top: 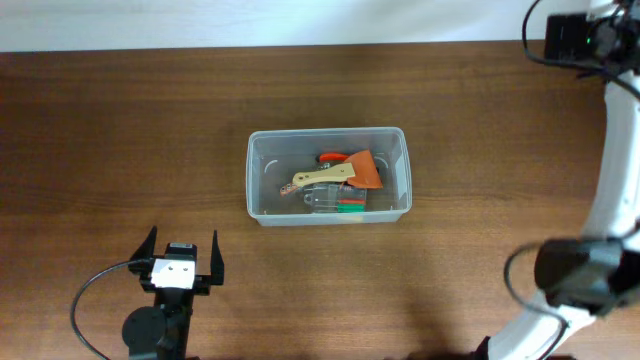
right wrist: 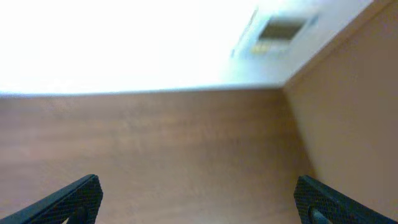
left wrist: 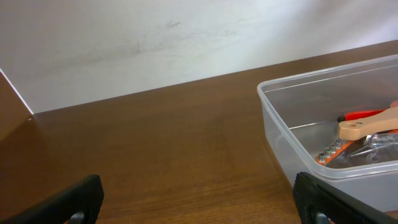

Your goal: Pack container

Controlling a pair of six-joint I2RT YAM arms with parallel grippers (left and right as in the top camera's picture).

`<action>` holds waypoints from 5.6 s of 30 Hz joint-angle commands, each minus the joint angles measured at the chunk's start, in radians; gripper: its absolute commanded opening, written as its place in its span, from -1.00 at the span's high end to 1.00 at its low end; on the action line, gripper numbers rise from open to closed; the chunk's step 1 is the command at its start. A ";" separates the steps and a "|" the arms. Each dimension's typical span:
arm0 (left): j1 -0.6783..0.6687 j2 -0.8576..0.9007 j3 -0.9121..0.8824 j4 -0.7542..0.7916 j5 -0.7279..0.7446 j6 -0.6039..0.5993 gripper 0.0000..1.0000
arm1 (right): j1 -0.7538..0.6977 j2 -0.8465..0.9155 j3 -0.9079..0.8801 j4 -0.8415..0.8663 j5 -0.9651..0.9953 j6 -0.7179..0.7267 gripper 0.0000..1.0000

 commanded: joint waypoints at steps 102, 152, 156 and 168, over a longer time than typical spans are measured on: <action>0.005 -0.011 -0.010 0.003 -0.004 -0.012 -0.98 | 0.246 -1.926 -2.277 0.925 -0.253 0.184 -0.97; 0.005 -0.011 -0.010 0.003 -0.004 -0.012 -0.98 | 0.246 -1.926 -2.277 0.925 -0.238 0.184 -0.97; 0.005 -0.011 -0.010 0.003 -0.004 -0.012 -0.98 | 0.246 -1.926 -2.277 0.925 -0.238 0.184 -0.97; 0.005 -0.011 -0.010 0.003 -0.004 -0.012 -0.98 | 0.246 -1.926 -2.277 0.925 -0.238 0.184 -0.97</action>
